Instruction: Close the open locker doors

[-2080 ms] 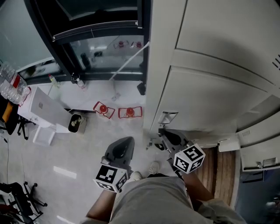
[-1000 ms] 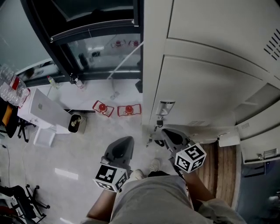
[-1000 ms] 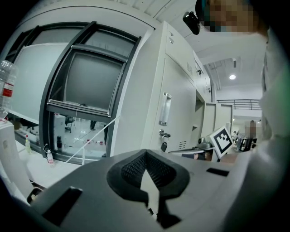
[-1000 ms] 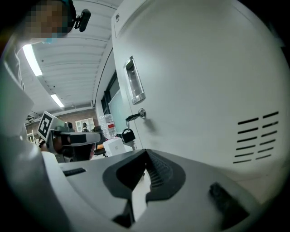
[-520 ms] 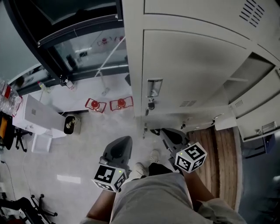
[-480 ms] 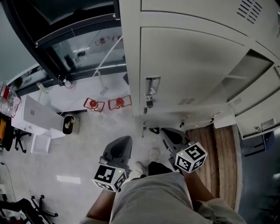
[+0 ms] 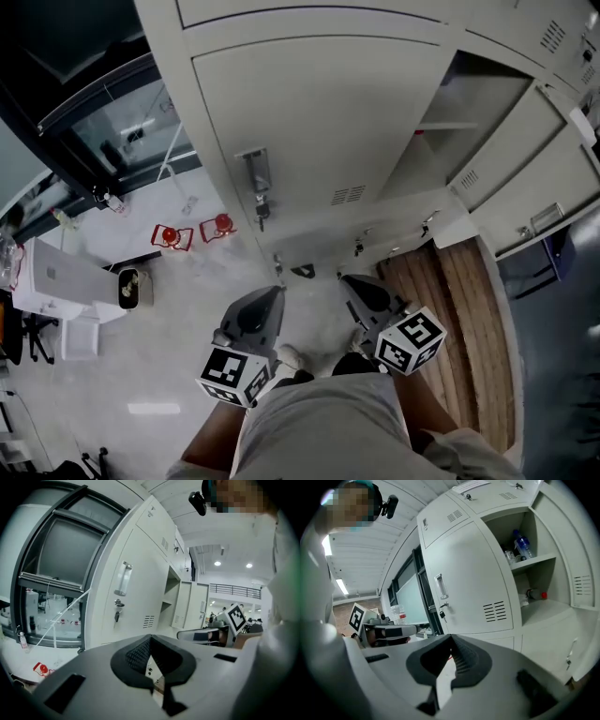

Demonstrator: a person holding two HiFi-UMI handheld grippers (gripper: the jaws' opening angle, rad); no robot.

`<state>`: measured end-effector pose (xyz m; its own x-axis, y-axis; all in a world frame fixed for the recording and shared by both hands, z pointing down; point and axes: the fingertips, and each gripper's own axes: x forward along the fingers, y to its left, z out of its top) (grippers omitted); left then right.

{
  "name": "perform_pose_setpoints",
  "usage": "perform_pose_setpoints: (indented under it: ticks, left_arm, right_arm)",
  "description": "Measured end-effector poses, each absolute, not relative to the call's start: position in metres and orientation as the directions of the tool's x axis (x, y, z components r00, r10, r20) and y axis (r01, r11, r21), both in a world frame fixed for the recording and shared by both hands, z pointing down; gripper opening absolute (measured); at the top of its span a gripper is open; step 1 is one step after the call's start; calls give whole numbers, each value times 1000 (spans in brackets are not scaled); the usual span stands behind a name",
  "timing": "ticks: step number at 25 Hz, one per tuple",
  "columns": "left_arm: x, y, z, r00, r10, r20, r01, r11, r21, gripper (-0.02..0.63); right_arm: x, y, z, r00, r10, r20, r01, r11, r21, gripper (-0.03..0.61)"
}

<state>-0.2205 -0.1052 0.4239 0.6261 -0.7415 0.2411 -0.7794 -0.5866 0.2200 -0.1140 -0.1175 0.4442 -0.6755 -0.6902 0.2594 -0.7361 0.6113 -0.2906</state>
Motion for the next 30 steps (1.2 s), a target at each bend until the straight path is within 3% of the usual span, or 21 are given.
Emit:
perform_pose_setpoints:
  ticks: [13,30]
  left_arm:
    - [-56,-112,409,713,-667,217,-701,-662,265,15]
    - [171,-110,411,813,-542,216,-581,-779,235,15]
  right_arm:
    - [29,-111,423,-671,-695,258,-741,617,-265,28]
    - [274,-95,437,-509,-818,268,-855,445,-265,28]
